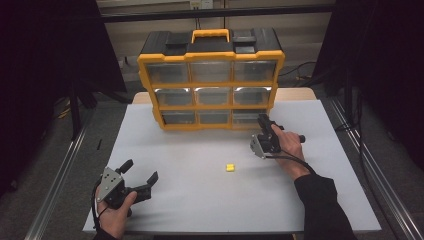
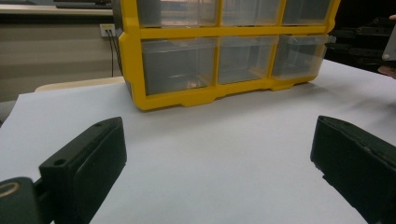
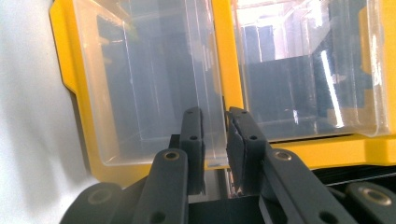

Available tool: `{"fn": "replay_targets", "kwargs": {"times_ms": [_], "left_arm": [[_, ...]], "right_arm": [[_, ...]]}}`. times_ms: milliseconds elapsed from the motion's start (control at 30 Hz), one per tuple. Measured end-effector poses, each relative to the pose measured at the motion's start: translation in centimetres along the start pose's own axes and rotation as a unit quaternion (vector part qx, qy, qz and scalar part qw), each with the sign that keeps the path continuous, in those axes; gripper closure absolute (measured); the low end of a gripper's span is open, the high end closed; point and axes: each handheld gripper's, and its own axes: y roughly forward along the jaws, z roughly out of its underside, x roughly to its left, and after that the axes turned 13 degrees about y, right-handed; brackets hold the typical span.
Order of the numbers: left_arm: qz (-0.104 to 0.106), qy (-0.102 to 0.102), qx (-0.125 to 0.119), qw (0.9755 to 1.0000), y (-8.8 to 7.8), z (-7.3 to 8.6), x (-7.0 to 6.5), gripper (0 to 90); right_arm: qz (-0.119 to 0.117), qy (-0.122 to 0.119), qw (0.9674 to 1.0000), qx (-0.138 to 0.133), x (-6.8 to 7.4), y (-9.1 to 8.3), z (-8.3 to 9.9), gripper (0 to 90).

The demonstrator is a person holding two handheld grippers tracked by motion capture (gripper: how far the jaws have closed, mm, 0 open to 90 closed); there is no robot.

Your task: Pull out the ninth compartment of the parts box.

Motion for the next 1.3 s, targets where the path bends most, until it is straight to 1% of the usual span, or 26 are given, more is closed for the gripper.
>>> {"fn": "replay_targets", "kwargs": {"times_ms": [67, 133, 167, 200, 233, 267, 300, 333, 367, 500, 567, 600, 633, 667, 833, 900, 933, 967, 1033, 1067, 1100, 1133, 1167, 1200, 1267, 1300], "left_arm": [[-0.002, 0.002, 0.002, 1.0, 0.0, 0.0, 0.1, 3.6], [-0.001, 0.001, 0.001, 1.0, 0.0, 0.0, 0.0, 3.6], [0.001, 0.004, 0.003, 1.0, 0.0, 0.0, 0.1, 3.6], [-0.001, 0.0, 0.001, 1.0, 0.1, 0.0, 0.0, 3.6], [0.0, 0.005, 0.005, 1.0, 0.0, 0.0, 0.0, 3.6], [0.001, 0.005, 0.005, 1.0, 0.0, 0.0, 0.1, 3.6], [0.001, 0.007, 0.005, 1.0, 0.0, 0.0, 0.1, 3.6], [0.001, 0.007, 0.005, 1.0, 0.0, 0.0, 0.1, 3.6], [0.001, 0.005, 0.005, 1.0, 0.1, 0.0, 0.0, 3.6], [0.002, 0.006, 0.005, 1.0, 0.1, 0.0, 0.0, 3.6], [0.001, 0.004, 0.005, 1.0, 0.0, 0.0, 0.0, 3.6], [0.002, 0.005, 0.005, 1.0, 0.1, 0.0, 0.1, 3.7], [0.001, 0.006, 0.006, 1.0, 0.0, 0.0, 0.1, 3.6], [0.001, 0.007, 0.005, 1.0, 0.0, 0.0, 0.1, 3.6], [0.001, 0.005, 0.005, 1.0, 0.1, 0.0, 0.0, 3.6], [0.001, 0.005, 0.005, 1.0, 0.1, 0.0, 0.0, 3.6], [0.001, 0.005, 0.005, 1.0, 0.0, 0.0, 0.1, 3.6], [0.001, 0.005, 0.005, 1.0, 0.0, 0.0, 0.1, 3.6], [0.001, 0.005, 0.007, 1.0, 0.0, 0.0, 0.1, 3.6], [0.002, 0.007, 0.007, 0.9999, 0.0, 0.0, 0.1, 3.7], [-0.001, 0.0, 0.0, 1.0, 0.0, 0.0, 0.0, 3.6], [-0.001, 0.001, 0.0, 1.0, 0.0, 0.0, 0.0, 3.6], [-0.001, 0.001, 0.0, 1.0, 0.0, 0.0, 0.0, 3.7], [-0.003, 0.0, -0.001, 1.0, 0.0, 0.0, 0.0, 3.6], [-0.003, 0.002, 0.0, 1.0, 0.0, 0.0, 0.0, 3.6], [-0.002, 0.001, -0.001, 1.0, 0.0, -0.1, 0.0, 3.6]], "right_arm": [[-0.001, 0.001, 1.0, -0.002, 0.0, 0.0, 0.0, 77.5], [0.0, 0.004, 1.0, -0.001, 0.0, -0.1, 0.0, 77.4], [0.001, 0.004, 1.0, -0.001, 0.0, -0.2, 0.0, 77.4], [0.0, 0.014, 0.9999, 0.003, 0.1, -0.2, 0.0, 77.4], [-0.001, 0.005, 1.0, -0.003, 0.1, -0.2, -0.1, 77.4], [0.0, 0.008, 1.0, 0.0, 0.1, -0.4, -0.2, 77.4], [-0.001, -0.002, 1.0, -0.005, 0.0, -0.4, -0.3, 77.4], [-0.001, -0.002, 1.0, -0.005, 0.0, -0.4, -0.3, 77.4], [0.0, 0.003, 1.0, -0.003, 0.1, -0.5, -0.2, 77.3], [0.001, 0.003, 1.0, -0.006, 0.1, -0.6, -0.2, 77.3], [0.002, 0.011, 0.9999, -0.005, 0.3, -0.8, -0.2, 77.3], [0.003, 0.003, 1.0, -0.007, 0.2, -0.9, -0.2, 77.3], [0.005, 0.005, 0.9999, -0.007, 0.3, -1.0, -0.3, 77.3], [0.003, 0.002, 0.9999, -0.01, 0.3, -1.1, -0.3, 77.3], [0.004, 0.013, 0.9999, -0.006, 0.5, -1.4, -0.2, 77.3], [0.004, 0.011, 0.9999, -0.007, 0.5, -1.4, -0.2, 77.3], [0.008, 0.011, 0.9999, -0.01, 0.5, -1.5, -0.2, 77.3], [0.005, 0.006, 0.9999, -0.011, 0.4, -1.5, -0.2, 77.3], [0.005, 0.005, 0.9999, -0.012, 0.4, -1.6, -0.2, 77.2], [0.004, 0.01, 0.9999, -0.01, 0.4, -1.6, -0.2, 77.1], [0.004, 0.015, 0.9998, -0.009, 0.5, -1.7, -0.3, 77.1], [0.004, 0.017, 0.9998, -0.007, 0.5, -1.8, -0.3, 77.1], [0.004, 0.017, 0.9998, -0.007, 0.5, -1.8, -0.3, 77.1], [0.004, 0.007, 0.9999, -0.009, 0.5, -1.8, -0.3, 77.2], [0.003, 0.002, 0.9999, -0.013, 0.4, -1.8, -0.3, 77.2], [0.003, 0.006, 0.9999, -0.013, 0.4, -1.9, -0.3, 77.2]]}}
